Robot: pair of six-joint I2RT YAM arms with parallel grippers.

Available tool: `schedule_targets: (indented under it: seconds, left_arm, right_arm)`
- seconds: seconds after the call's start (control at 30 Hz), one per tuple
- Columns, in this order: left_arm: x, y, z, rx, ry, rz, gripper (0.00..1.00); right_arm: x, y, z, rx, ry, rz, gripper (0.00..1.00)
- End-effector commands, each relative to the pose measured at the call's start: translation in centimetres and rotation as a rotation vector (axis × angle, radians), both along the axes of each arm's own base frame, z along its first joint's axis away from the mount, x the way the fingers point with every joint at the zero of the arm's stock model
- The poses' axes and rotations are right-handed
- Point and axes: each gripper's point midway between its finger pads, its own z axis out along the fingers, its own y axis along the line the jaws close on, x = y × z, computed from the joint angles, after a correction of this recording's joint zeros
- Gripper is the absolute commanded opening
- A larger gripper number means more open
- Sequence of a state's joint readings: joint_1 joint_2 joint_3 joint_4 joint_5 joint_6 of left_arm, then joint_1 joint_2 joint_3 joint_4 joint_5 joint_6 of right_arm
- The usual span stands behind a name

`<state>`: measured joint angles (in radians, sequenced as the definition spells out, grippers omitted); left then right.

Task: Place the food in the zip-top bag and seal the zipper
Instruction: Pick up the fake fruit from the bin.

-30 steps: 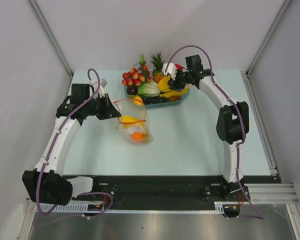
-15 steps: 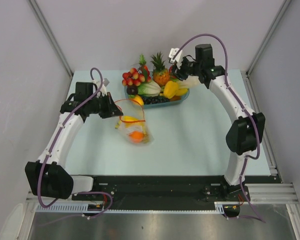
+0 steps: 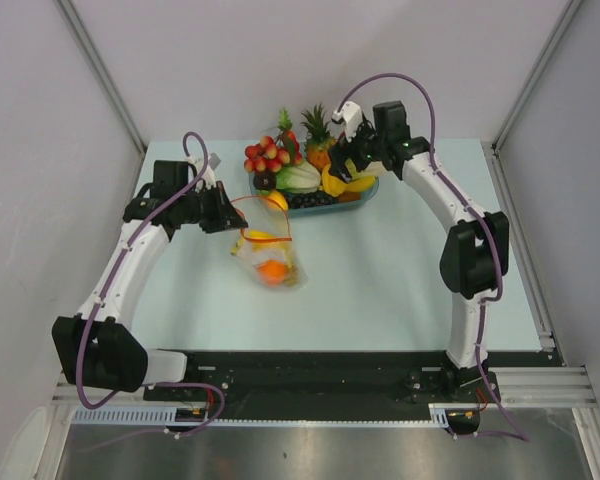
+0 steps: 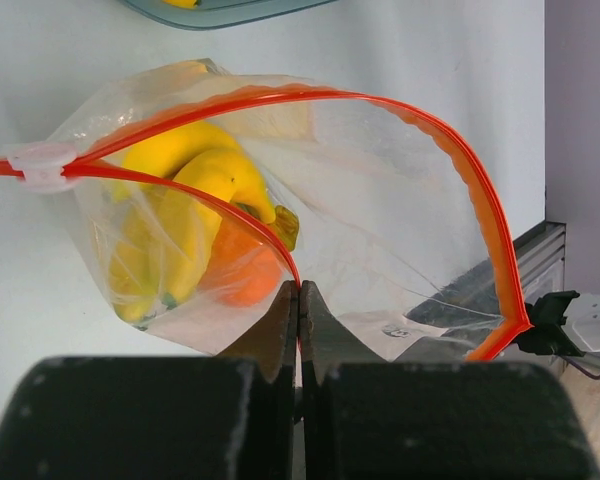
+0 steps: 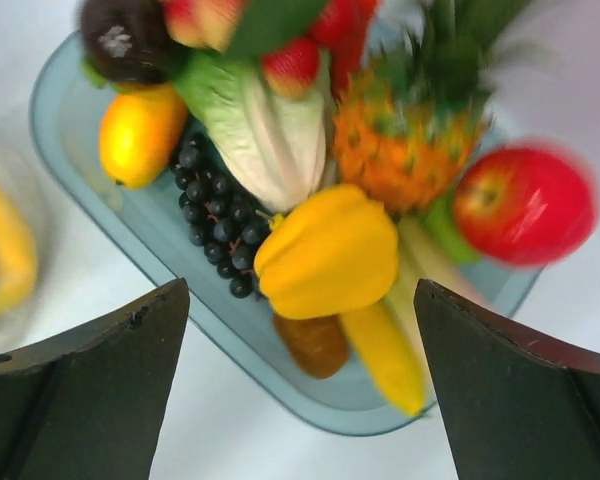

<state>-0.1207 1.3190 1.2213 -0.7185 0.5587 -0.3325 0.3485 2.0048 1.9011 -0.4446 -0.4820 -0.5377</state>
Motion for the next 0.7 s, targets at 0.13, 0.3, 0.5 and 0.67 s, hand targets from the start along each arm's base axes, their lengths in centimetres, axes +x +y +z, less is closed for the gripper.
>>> schedule_targets:
  seconds: [0.13,0.3,0.5,0.67]
  left_arm:
    - [0.6,-0.2,2.0,-0.012,-0.072,-0.002,0.0]
    - [0.5,-0.2,2.2,-0.009,-0.083,-0.001,0.0]
    - [0.4,-0.1,2.3,-0.007,-0.092,0.004,0.0]
    - [0.3,-0.1,2.0,-0.007,-0.085,0.007,0.0]
  right_arm:
    - [4.1,-0.3,-0.8,0.239,0.232,-0.696,1.0]
    - [4.5,-0.4,-3.9,0.234,0.293,-0.78,1.0]
    - [4.5,-1.7,-6.4,0.211,0.336,-0.896,1.0]
    - [4.1,-1.2,-8.9,0.212,0.412,-0.902,1.0]
